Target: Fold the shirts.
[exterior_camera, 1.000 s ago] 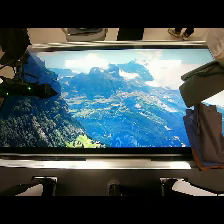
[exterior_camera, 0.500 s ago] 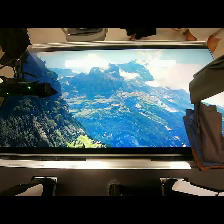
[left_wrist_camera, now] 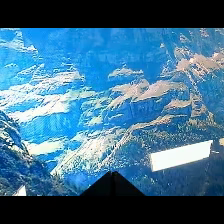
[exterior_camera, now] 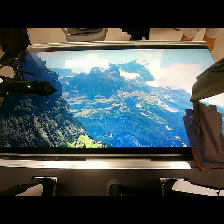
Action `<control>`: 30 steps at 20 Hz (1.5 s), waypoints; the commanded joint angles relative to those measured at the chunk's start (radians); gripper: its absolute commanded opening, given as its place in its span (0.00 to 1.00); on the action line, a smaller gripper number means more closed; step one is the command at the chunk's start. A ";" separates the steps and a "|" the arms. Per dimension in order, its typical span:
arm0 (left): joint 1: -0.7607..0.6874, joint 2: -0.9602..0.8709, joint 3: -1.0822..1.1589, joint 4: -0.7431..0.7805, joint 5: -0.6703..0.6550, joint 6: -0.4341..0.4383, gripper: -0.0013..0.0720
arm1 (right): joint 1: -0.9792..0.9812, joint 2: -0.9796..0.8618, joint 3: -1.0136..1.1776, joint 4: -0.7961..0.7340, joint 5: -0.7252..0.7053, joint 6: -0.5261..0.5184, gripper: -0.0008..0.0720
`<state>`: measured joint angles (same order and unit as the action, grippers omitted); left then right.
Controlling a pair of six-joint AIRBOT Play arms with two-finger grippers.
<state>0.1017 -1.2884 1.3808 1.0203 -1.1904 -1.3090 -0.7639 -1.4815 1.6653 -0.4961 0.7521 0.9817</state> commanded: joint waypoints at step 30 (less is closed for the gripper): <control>-0.028 0.000 0.000 -0.003 -0.023 0.057 0.06 | -0.176 0.260 0.004 -0.955 0.866 0.227 0.07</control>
<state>0.0731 -1.2884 1.3808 1.0168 -1.2011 -1.2762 -0.9264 -1.2507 1.6691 -1.2808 1.5070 1.2201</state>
